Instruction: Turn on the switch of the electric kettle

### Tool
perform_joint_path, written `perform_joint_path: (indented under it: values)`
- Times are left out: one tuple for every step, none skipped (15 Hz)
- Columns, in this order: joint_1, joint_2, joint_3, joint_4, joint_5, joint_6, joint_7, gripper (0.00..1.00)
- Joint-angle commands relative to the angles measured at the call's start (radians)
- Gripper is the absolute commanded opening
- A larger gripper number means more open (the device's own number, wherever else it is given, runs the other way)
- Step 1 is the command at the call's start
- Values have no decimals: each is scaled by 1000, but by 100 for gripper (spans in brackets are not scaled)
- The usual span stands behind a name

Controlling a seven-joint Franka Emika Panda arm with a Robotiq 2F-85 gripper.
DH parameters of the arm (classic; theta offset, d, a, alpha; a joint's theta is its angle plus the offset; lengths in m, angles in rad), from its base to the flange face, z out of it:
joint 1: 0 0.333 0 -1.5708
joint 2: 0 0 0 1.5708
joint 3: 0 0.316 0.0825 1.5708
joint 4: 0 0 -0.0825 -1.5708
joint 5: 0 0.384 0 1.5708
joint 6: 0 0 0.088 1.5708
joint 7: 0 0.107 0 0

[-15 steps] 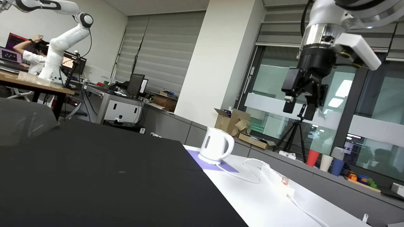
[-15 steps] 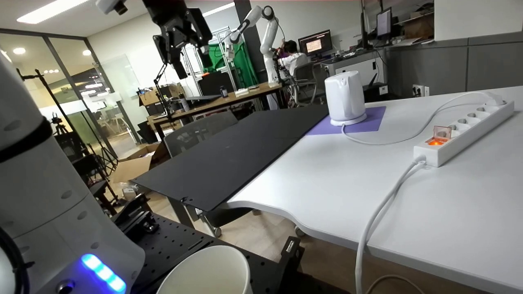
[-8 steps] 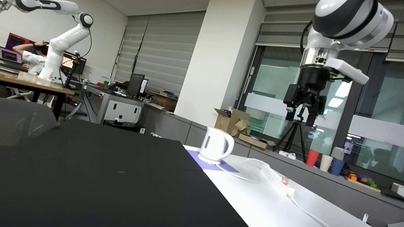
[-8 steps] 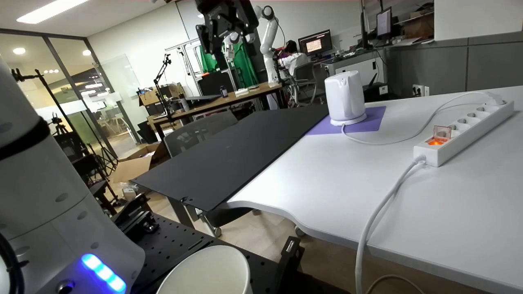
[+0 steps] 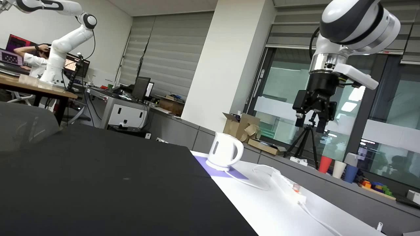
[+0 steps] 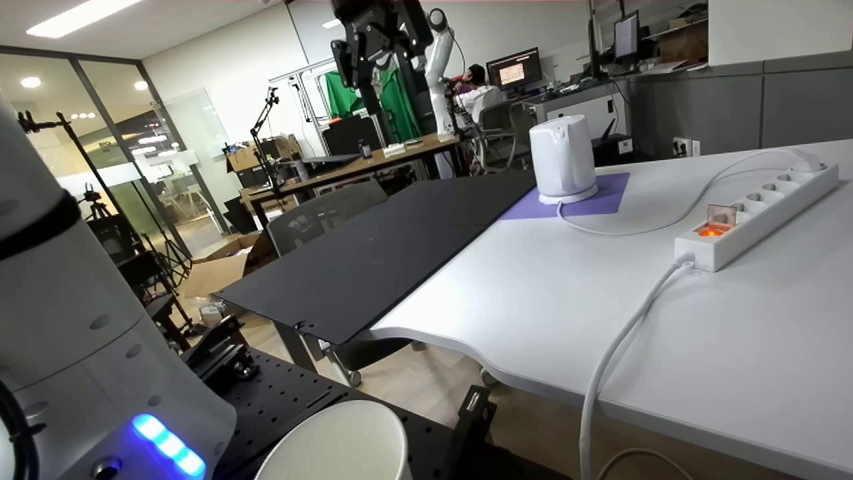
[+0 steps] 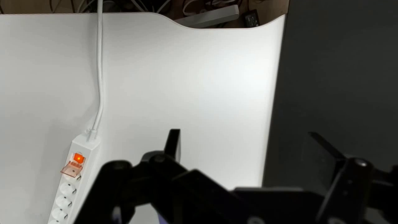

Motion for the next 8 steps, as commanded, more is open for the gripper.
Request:
perform_joint_path:
  values:
    - [5,0,-4,1,-2,-2,2,100]
    - [5,0,-4,1,-2,-2,2,100]
    - [5,0,-4,1,-2,-2,2,100]
    - [5,0,-4,1,-2,-3,2,100]
    - [5,0,-4,2,-2,-3,2,100]
    - [5,0,-4,2,-2,-3,2,100]
    - [0,35,-8,34,-13,-2,-8,100]
    - [-4,69,-13,65,-19,8,-15,100]
